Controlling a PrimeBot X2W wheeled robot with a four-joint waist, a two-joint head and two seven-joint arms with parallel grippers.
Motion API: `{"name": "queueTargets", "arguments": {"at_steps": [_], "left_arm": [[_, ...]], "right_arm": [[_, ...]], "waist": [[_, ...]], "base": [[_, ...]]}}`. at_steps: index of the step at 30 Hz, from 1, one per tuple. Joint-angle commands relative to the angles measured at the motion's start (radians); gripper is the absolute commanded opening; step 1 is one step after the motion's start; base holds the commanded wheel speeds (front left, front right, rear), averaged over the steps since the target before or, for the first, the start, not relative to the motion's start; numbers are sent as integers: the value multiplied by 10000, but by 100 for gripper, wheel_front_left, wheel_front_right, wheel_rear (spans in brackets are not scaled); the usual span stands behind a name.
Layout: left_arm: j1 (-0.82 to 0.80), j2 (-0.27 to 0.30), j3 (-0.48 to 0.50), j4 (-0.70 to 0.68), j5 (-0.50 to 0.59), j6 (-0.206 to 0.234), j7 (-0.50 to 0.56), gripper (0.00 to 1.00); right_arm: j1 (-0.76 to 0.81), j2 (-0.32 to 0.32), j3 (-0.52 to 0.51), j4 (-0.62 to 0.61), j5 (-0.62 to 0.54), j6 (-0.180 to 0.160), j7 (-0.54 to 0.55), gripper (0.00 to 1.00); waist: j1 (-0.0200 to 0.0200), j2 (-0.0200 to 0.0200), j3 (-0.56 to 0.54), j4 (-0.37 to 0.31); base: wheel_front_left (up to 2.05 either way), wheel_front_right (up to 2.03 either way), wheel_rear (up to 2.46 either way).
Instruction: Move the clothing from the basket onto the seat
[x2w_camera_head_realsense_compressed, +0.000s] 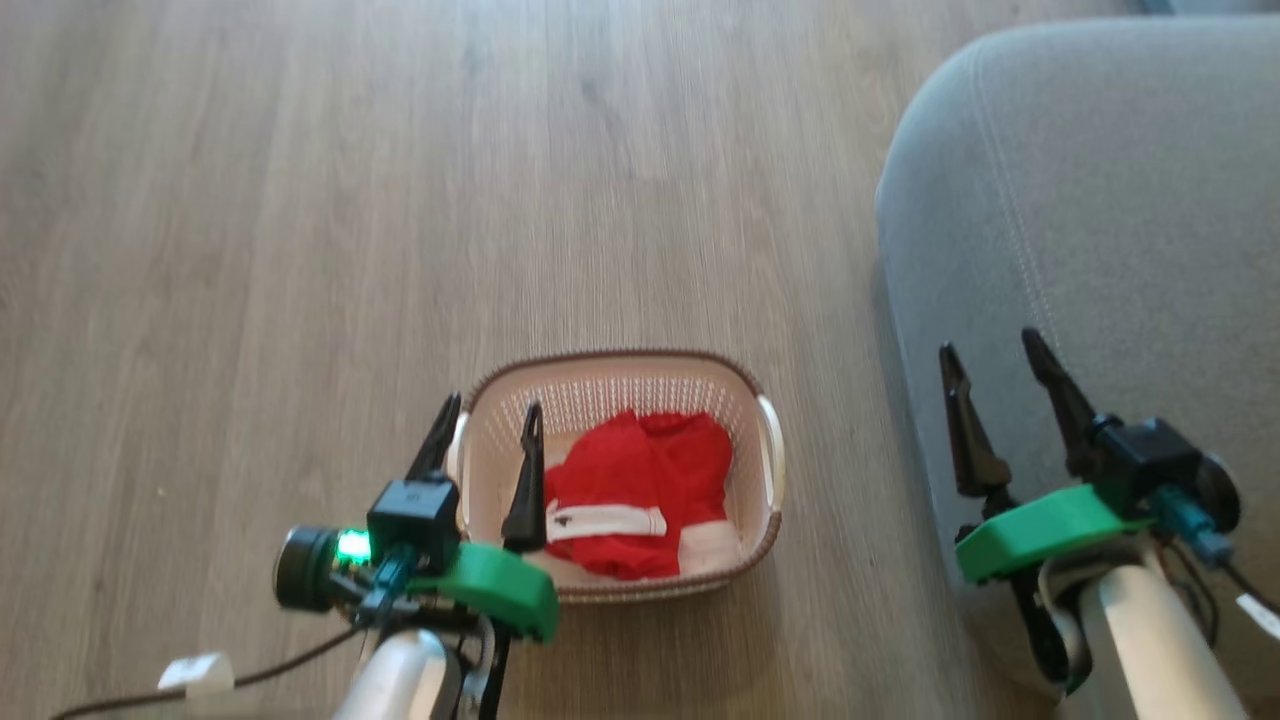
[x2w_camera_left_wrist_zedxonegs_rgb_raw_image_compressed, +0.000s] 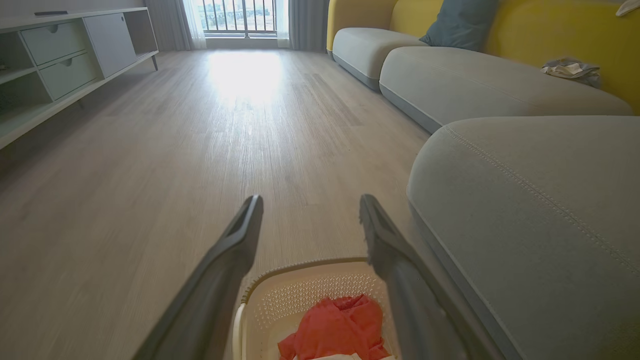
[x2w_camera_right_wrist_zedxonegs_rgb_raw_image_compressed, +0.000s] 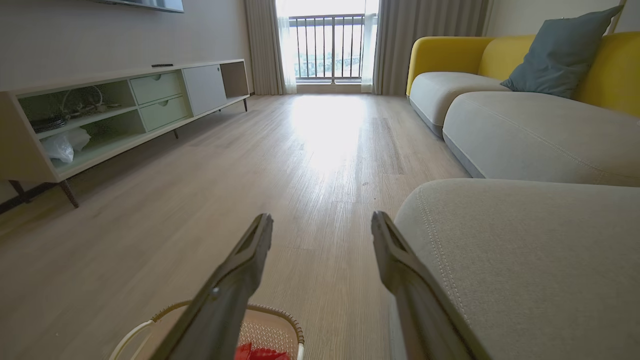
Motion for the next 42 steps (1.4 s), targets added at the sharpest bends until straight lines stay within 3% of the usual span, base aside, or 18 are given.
{"name": "queueTargets", "arguments": {"at_steps": [1,9,15,25,34,42], "left_arm": [[-608,-52,246,-290,75,101,-97,100],[-1548,-52,-251,171,81,148,-97,100],[-2742,-52,-705,1196,317,211,-97,100],[-4487,-53,-1442,4357,786,-199,-97,100],[-6316,-53,-1938,7492,229,-820,-97,100],[-8282,35,-1870,9997,289,-741,-82,100]], "right_arm": [[-497,-176,192,-372,82,4,-91,100],[-901,-457,108,-596,261,4,-91,100],[-1283,-682,160,-835,404,4,-91,100],[-1474,-598,326,-1087,635,4,-92,100],[-1712,-360,733,-1315,828,4,-92,100],[-2014,-60,1295,-1753,820,4,-92,100]], "waist": [[0,0,453,-68],[0,0,1901,-288],[0,0,3573,-567],[0,0,5412,-1338],[0,0,6703,-2047],[0,0,7816,-2689]], "base": [[0,0,0],[0,0,0],[0,0,0],[0,0,0],[0,0,0],[0,0,0]]}}
